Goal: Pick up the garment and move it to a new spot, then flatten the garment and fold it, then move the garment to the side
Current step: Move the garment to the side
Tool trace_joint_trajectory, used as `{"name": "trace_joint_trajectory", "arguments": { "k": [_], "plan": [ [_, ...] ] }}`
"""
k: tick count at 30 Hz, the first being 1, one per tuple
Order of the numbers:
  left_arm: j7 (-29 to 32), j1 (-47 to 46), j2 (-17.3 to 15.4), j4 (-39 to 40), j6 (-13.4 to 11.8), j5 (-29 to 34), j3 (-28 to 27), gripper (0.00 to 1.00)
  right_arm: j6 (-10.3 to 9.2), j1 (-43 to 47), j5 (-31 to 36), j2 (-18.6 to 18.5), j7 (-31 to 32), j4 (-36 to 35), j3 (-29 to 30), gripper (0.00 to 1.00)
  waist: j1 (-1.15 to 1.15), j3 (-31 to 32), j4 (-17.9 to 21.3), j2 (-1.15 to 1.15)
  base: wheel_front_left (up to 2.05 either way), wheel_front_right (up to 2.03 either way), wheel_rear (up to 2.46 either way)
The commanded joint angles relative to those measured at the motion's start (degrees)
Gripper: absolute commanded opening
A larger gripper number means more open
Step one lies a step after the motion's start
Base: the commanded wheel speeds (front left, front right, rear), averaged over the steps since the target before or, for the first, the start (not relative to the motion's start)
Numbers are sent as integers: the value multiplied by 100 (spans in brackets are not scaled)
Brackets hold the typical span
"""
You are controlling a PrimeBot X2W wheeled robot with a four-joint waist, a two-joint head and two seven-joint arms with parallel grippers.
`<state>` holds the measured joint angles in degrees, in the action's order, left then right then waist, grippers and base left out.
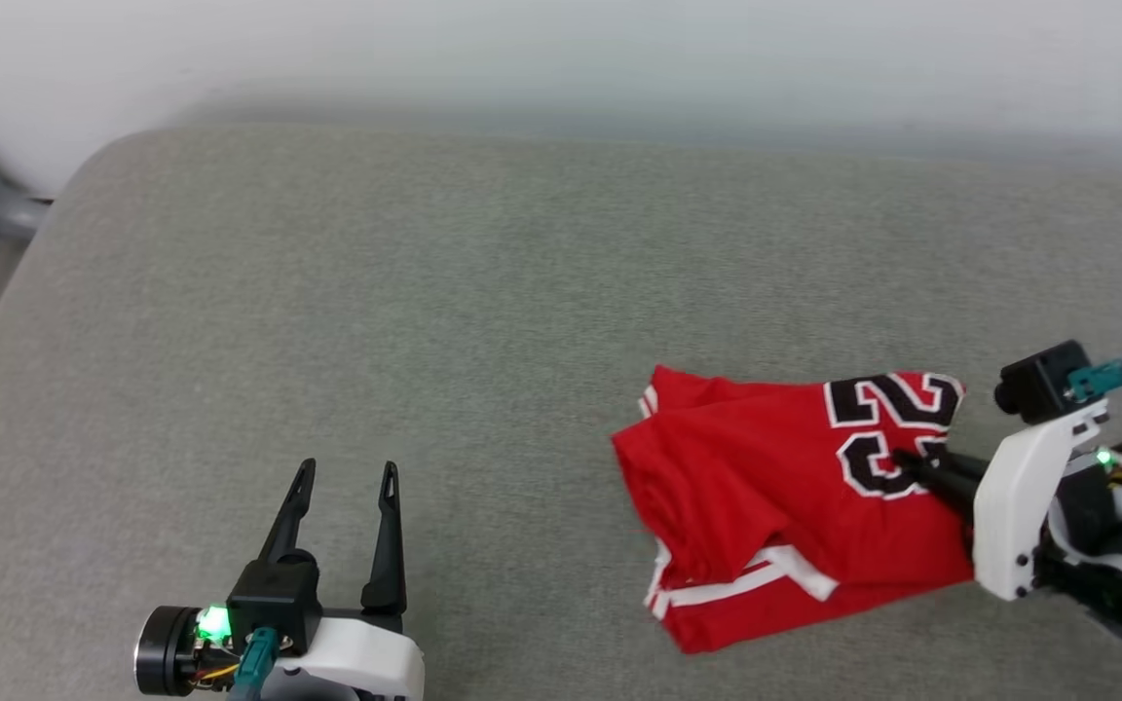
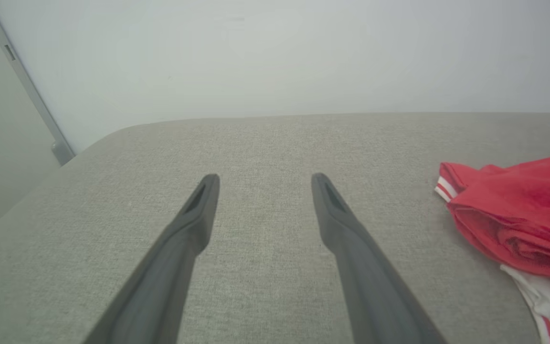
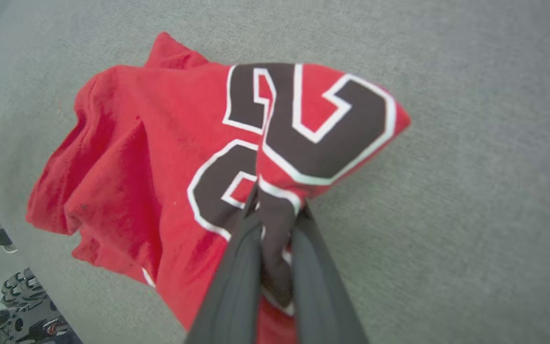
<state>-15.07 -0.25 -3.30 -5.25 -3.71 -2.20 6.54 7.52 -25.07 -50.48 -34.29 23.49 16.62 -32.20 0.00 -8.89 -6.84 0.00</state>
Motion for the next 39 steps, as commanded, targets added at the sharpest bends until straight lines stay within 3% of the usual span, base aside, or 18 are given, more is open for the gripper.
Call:
{"name": "trace_joint_trajectory", "arguments": {
  "k": [1,8,19,30,39],
  "plan": [
    [-12,40,1,30,-13,-9,-26,100,-7,-177,147,-165,-53,-72,-74,0,0,72,176,0,0,0,0],
    [-12,31,10,101,-6,-47,-98,100,-8,-620,571,-775,-177,-291,-350,0,0,42,718,0,0,0,0],
    [-12,-285,-75,300,-8,88,-154,100,-8,-1312,785,-1212,-275,-57,-294,0,0,-562,1427,0,0,0,0],
    [-12,-913,-174,576,95,211,-63,100,-8,-1982,1259,-1908,-320,1205,161,0,0,-1512,1280,0,0,0,0],
    [-12,-1226,-156,779,91,215,31,100,-9,-2352,1523,-2044,-537,2222,720,0,0,-2015,1035,0,0,0,0]
  ]
}}
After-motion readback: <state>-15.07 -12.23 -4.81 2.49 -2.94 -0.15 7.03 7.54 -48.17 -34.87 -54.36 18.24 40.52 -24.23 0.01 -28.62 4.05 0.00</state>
